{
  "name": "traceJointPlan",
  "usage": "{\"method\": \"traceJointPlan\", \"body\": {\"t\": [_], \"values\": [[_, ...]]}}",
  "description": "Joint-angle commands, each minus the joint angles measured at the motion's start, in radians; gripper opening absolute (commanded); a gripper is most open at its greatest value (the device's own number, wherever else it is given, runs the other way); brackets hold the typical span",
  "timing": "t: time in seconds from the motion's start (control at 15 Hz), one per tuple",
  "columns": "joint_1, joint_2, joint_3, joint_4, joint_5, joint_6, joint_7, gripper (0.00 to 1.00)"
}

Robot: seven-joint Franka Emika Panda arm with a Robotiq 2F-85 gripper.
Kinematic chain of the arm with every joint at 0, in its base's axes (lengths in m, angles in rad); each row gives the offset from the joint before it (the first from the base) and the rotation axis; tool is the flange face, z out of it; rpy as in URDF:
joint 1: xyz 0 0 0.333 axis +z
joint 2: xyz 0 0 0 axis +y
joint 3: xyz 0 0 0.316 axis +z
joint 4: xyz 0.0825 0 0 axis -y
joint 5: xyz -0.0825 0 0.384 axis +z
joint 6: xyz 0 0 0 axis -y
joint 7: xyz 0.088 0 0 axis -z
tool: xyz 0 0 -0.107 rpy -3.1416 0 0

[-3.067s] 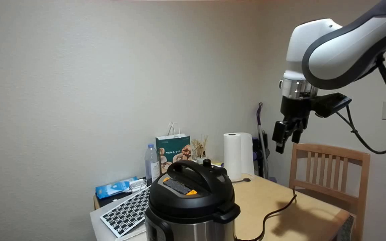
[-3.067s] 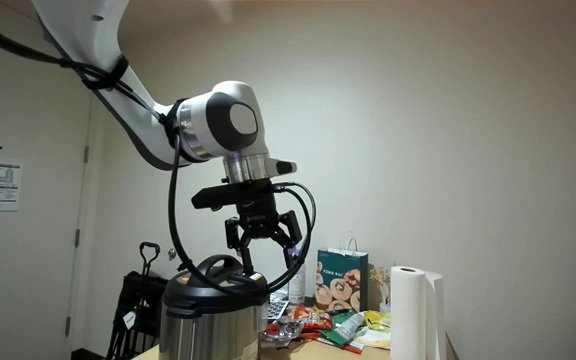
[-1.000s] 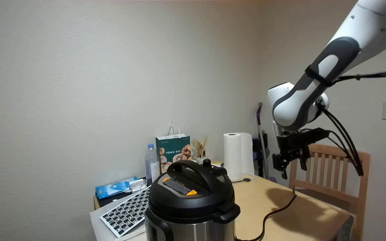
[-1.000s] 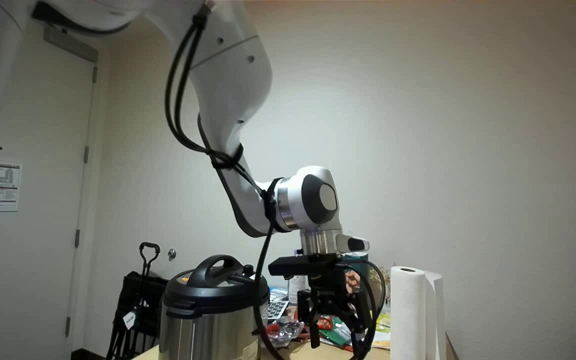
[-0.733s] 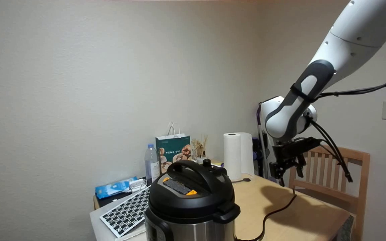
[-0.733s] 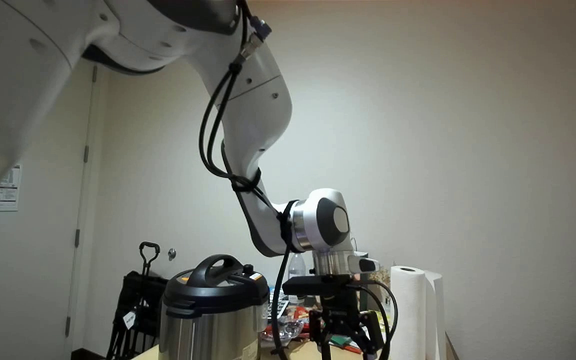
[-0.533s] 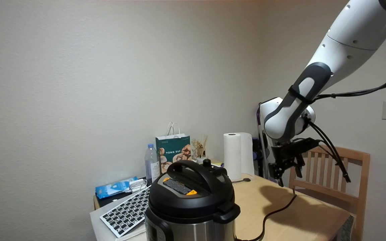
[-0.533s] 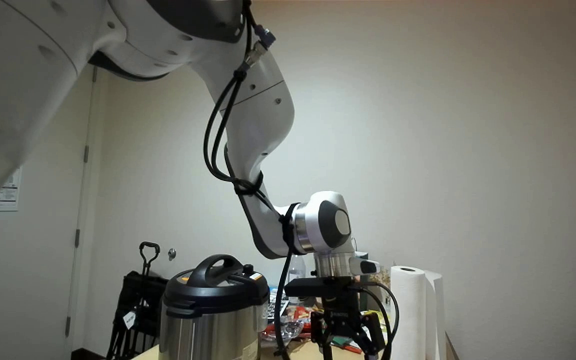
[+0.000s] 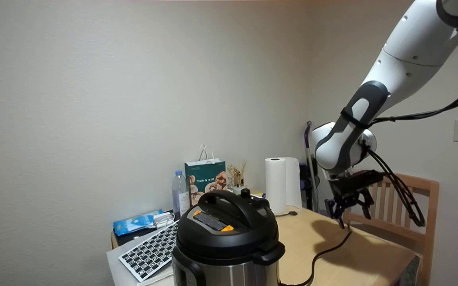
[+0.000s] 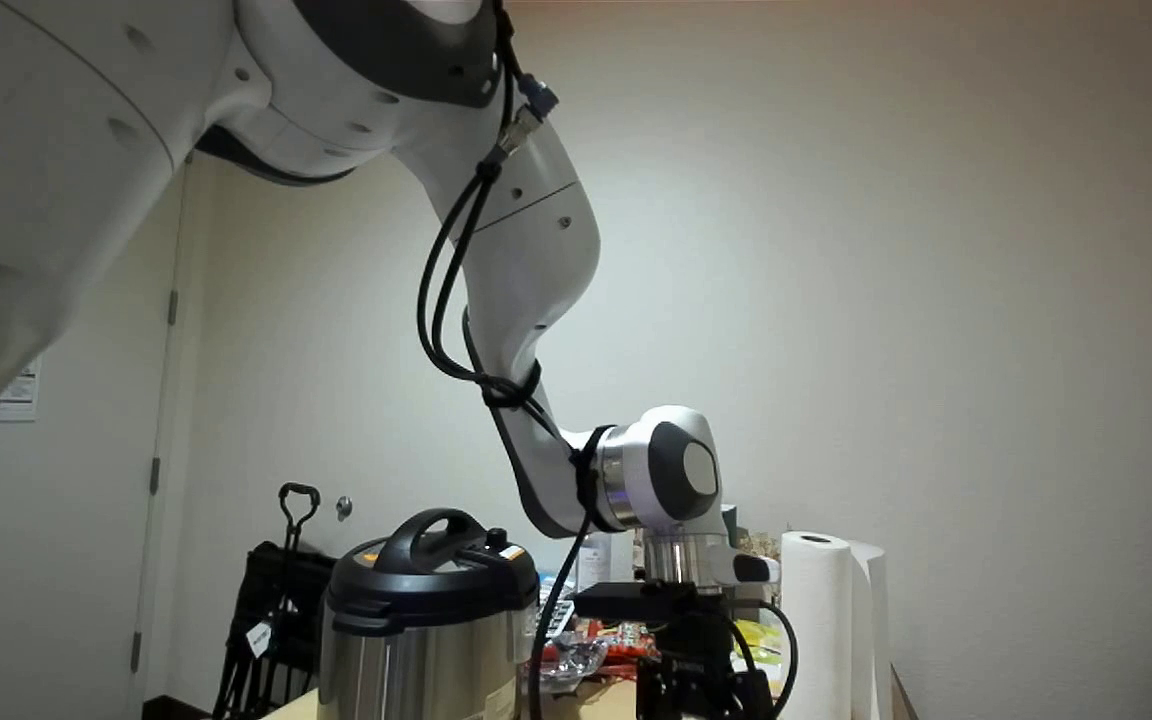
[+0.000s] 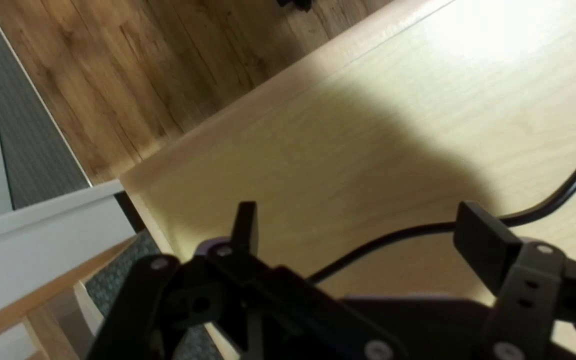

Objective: Put the cable over the cooker.

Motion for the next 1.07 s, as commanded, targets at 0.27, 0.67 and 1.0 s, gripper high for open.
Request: {"method": "traceJointPlan", "body": {"t": [0.27, 0.67, 1.0], "values": [[0.018, 0.090, -0.066, 0.014, 0.054, 0.001, 0.064, 1.00], [0.066, 0.152, -0.094, 0.076, 0.089, 0.054, 0.296, 1.00], [0.071, 0.175, -0.098, 0.104, 0.084, 0.052, 0.353, 1.00]]}}
